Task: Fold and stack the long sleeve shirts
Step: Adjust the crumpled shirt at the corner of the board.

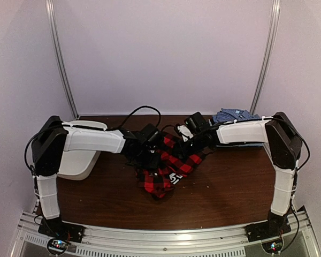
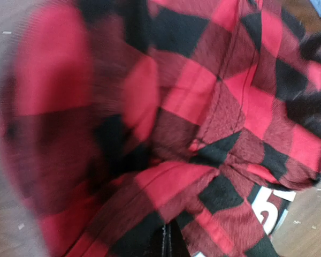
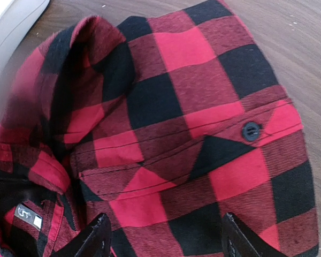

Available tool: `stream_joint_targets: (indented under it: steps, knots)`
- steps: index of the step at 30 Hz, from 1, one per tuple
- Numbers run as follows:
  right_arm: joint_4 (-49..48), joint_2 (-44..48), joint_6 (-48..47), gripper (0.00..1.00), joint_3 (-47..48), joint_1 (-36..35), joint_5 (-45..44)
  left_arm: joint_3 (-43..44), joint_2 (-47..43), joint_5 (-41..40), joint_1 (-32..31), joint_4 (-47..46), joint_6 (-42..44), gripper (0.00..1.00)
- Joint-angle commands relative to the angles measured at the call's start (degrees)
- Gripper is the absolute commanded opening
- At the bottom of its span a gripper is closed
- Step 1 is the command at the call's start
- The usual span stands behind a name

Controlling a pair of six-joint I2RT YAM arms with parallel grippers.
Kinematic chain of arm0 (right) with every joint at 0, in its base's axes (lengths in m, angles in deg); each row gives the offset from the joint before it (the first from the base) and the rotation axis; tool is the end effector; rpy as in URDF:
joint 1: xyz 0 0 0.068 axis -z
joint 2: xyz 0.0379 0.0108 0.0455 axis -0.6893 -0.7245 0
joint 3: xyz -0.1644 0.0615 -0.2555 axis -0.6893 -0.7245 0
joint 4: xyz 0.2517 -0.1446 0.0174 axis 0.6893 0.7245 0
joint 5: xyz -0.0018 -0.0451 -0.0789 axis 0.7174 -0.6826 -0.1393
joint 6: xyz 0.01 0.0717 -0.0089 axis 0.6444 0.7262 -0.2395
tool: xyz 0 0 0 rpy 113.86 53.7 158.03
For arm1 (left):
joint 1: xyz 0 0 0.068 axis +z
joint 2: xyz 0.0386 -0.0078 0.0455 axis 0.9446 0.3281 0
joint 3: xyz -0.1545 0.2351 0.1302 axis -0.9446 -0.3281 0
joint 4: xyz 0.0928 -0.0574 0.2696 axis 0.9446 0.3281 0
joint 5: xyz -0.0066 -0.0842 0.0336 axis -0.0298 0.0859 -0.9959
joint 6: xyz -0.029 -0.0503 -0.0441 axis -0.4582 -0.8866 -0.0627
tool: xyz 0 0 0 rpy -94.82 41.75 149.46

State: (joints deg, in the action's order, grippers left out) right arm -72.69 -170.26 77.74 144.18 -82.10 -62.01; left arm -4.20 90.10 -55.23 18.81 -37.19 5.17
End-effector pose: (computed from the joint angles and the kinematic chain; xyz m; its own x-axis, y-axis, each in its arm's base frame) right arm 0.3662 0.3103 0.1804 -0.7620 -0.3195 -0.5632 -0.5612 0.7598 0.3282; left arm 0.2999 -0.3690 0.1628 -0.8866 0.1212 -0.4463 0.2252 0.9560 -0.1878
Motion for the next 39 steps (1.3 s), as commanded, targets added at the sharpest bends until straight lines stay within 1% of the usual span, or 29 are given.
stream_joint_targets:
  steps: [1,6,10,17,22,24,25,26,29,30,32,35,37,39]
  knots:
    - [-0.25,-1.31,-0.73,0.71,1.84,-1.75,-0.96,-5.03,-8.35,-3.06,2.11,-3.53,-4.26,0.00]
    - [-0.07,-2.73,-1.12,0.72,2.82,-3.28,-1.83,-13.51,-13.15,0.67,5.27,-8.74,-7.77,0.00]
    - [1.06,-4.57,-1.75,0.72,4.60,-4.93,-3.59,-18.45,-16.27,1.99,6.83,-11.87,-9.37,0.00]
    - [2.41,-6.99,-1.38,0.71,6.27,-5.98,-7.47,-20.48,-17.34,5.25,7.46,-14.39,-8.70,0.00]
    - [3.42,-8.25,-1.73,0.69,6.97,-6.44,-7.98,-20.86,-16.80,6.57,7.46,-15.01,-8.75,0.00]
    - [3.72,-8.95,-1.96,0.66,7.10,-6.75,-8.36,-20.91,-17.01,7.34,7.47,-15.83,-8.26,0.01]
    - [3.96,-9.46,-1.96,0.62,7.24,-6.88,-8.34,-20.69,-16.96,7.61,7.47,-15.91,-8.07,0.04]
    - [4.38,-9.91,-1.94,0.56,7.50,-6.91,-8.21,-20.39,-16.87,7.88,7.47,-15.87,-7.75,0.07]
    - [5.63,-9.91,-1.42,0.32,8.14,-6.81,-8.24,-19.78,-16.66,8.84,7.40,-15.88,-7.06,0.16]
    - [5.90,-9.42,-1.23,0.26,8.26,-6.74,-8.36,-19.80,-16.65,8.86,7.45,-15.87,-6.91,0.21]
    - [6.24,-7.82,-0.45,0.15,8.42,-6.49,-8.38,-20.01,-16.71,10.23,7.38,-15.62,-6.69,0.33]
    - [5.97,-5.04,0.83,0.05,8.52,-5.52,-6.08,-20.79,-17.51,11.53,7.25,-15.54,-6.09,0.50]
    - [5.94,-3.48,1.74,0.04,8.64,-4.98,-4.86,-21.16,-18.01,12.33,7.00,-15.26,-5.38,0.60]
    - [5.77,-2.32,2.61,0.03,8.75,-4.39,-3.16,-21.24,-18.16,13.20,6.46,-14.93,-4.55,0.67]
